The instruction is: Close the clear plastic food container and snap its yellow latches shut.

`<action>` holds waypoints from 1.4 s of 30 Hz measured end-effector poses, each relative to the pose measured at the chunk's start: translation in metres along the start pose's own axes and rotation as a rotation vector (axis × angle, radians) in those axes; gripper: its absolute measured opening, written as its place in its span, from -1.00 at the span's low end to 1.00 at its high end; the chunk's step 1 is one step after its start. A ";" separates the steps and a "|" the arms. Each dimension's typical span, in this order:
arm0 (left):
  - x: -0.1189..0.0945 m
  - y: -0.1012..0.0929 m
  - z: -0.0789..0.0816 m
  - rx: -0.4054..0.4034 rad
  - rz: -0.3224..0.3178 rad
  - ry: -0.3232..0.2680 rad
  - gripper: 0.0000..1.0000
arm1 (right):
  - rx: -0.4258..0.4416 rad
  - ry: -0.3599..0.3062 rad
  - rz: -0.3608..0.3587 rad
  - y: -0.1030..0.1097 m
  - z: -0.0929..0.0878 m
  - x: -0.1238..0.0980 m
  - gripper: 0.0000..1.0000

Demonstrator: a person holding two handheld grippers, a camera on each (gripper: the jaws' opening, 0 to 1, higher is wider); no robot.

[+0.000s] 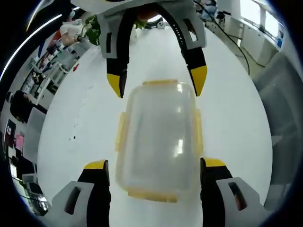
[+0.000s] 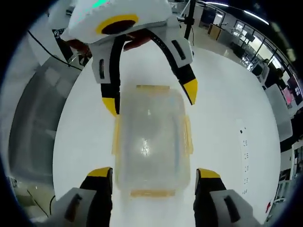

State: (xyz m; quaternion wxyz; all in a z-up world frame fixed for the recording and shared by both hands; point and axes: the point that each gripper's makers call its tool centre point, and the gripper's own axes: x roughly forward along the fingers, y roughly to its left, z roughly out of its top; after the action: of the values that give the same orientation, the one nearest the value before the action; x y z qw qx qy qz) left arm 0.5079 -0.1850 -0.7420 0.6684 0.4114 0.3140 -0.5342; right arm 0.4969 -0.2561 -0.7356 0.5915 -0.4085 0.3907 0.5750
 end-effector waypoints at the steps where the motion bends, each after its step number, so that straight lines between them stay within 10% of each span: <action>1: 0.002 0.000 -0.001 0.004 -0.001 0.004 0.52 | 0.002 -0.004 -0.004 -0.001 0.000 0.001 0.41; 42: 0.007 -0.017 -0.020 0.050 -0.040 0.044 0.53 | 0.005 0.003 -0.004 0.015 0.013 0.022 0.42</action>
State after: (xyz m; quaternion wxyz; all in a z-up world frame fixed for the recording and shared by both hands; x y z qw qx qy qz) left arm 0.4930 -0.1720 -0.7611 0.6399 0.4334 0.3233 -0.5461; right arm 0.4821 -0.2364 -0.7519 0.5930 -0.4087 0.3924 0.5722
